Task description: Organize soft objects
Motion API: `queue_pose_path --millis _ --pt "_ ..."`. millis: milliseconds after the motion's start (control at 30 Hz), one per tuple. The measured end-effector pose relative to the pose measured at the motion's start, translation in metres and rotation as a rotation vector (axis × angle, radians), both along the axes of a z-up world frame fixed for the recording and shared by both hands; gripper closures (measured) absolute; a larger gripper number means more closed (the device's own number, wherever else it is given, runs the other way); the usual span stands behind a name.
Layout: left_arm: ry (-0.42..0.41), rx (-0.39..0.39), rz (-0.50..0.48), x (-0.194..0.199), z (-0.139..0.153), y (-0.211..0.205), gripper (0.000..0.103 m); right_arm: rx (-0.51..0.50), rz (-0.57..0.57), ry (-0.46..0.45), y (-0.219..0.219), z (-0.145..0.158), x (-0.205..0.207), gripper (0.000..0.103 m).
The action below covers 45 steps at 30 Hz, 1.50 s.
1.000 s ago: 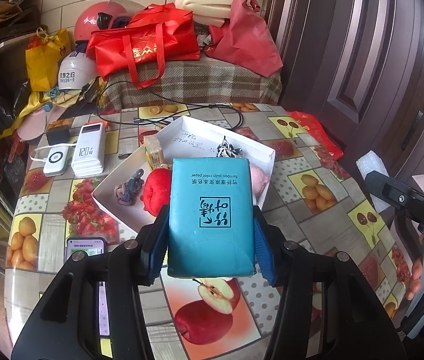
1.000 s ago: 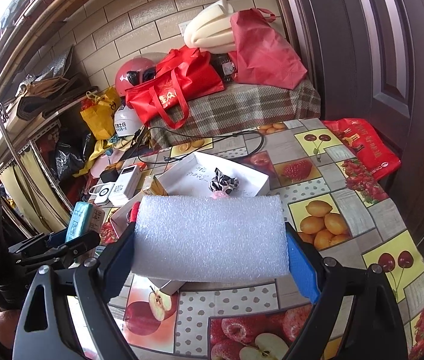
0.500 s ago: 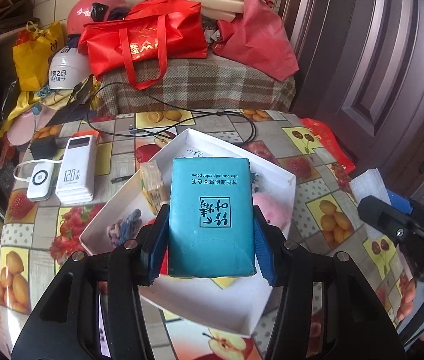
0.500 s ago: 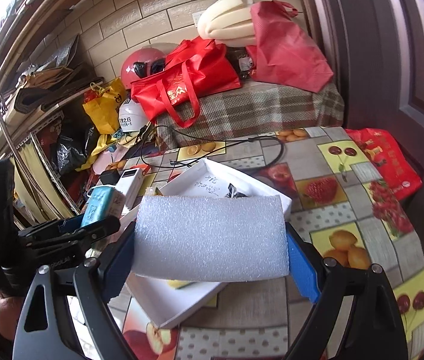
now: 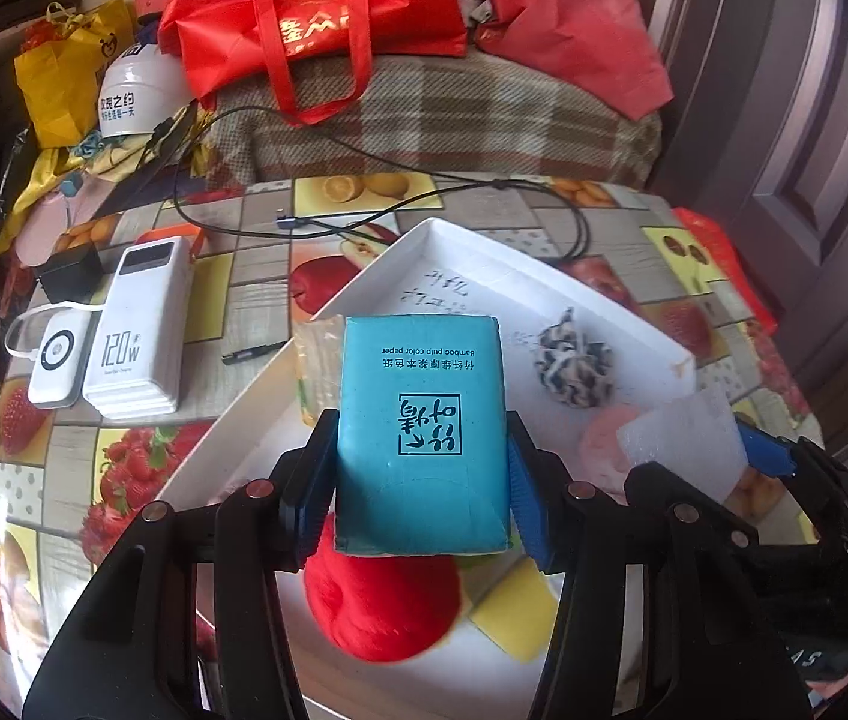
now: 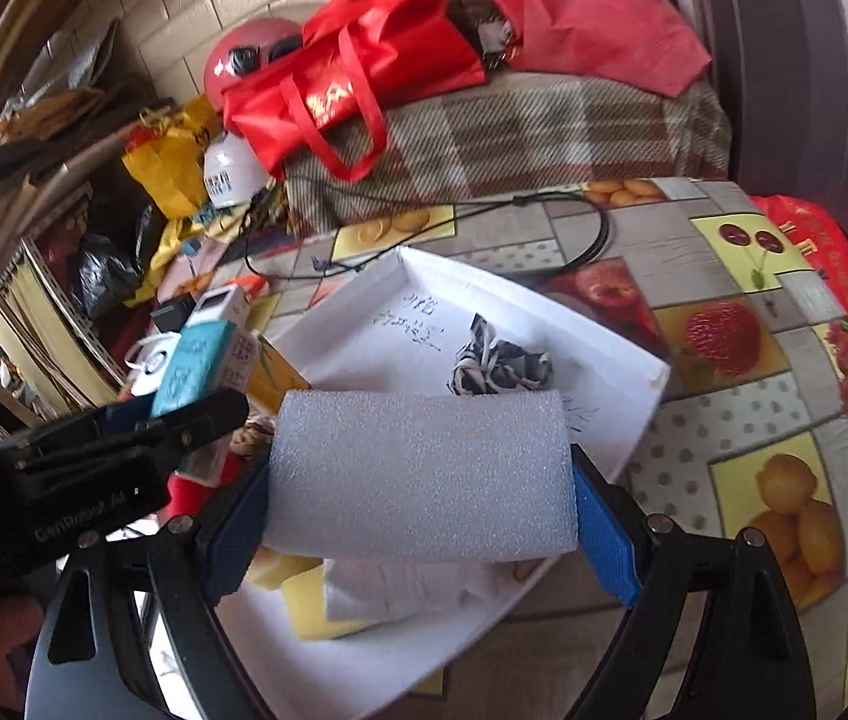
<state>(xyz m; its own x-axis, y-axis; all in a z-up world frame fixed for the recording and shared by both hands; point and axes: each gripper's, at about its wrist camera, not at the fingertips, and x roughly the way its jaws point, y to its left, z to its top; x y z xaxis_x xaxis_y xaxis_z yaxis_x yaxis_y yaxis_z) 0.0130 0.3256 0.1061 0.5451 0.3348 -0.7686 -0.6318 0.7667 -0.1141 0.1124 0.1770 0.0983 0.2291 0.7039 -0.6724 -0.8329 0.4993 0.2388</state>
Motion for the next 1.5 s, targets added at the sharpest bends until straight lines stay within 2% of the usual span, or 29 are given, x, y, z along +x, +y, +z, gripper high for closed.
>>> queue_pose_path --millis 167,200,233,300,333,367,733,900,1000,1167,1267,1400,1500 --pt "0.023 0.026 0.023 0.002 -0.009 0.008 0.050 -0.016 0.006 -0.003 0.014 -0.011 0.001 0.013" --pt "0.020 0.035 0.029 0.003 -0.009 0.010 0.047 -0.014 0.011 0.001 0.015 -0.013 0.001 0.012" --pt "0.018 0.054 0.037 0.002 -0.009 0.010 0.042 -0.009 0.018 0.010 0.017 -0.014 0.002 0.012" --pt "0.022 0.085 0.064 0.000 -0.009 0.014 0.005 -0.002 0.016 0.009 0.018 -0.015 0.001 0.010" --pt "0.013 0.078 0.068 -0.002 -0.009 0.016 0.000 0.001 0.007 -0.002 0.017 -0.015 0.002 0.007" --pt "0.005 0.071 0.071 -0.003 -0.009 0.018 0.000 0.007 -0.004 -0.010 0.015 -0.015 0.003 0.000" --pt "-0.047 0.076 0.089 -0.019 0.012 0.001 0.000 0.045 -0.005 -0.054 0.000 0.004 -0.011 0.000" --pt "-0.097 0.092 0.087 -0.041 0.031 -0.024 0.000 0.090 -0.014 -0.076 -0.023 0.022 -0.026 0.000" --pt "-0.139 0.076 0.066 -0.055 0.042 -0.038 0.000 0.109 -0.024 -0.089 -0.040 0.032 -0.036 0.000" --pt "-0.149 0.080 0.045 -0.077 0.064 -0.063 0.000 0.150 -0.031 -0.115 -0.070 0.052 -0.051 0.000" --pt "-0.153 0.130 0.039 -0.094 0.077 -0.089 0.000 0.184 -0.031 -0.160 -0.092 0.067 -0.065 0.000" --pt "-0.126 0.221 0.036 -0.113 0.085 -0.133 0.000 0.245 -0.024 -0.282 -0.130 0.091 -0.091 0.000" --pt "-0.055 0.300 0.110 -0.122 0.089 -0.160 0.000 0.214 -0.126 -0.354 -0.154 0.100 -0.107 0.000"
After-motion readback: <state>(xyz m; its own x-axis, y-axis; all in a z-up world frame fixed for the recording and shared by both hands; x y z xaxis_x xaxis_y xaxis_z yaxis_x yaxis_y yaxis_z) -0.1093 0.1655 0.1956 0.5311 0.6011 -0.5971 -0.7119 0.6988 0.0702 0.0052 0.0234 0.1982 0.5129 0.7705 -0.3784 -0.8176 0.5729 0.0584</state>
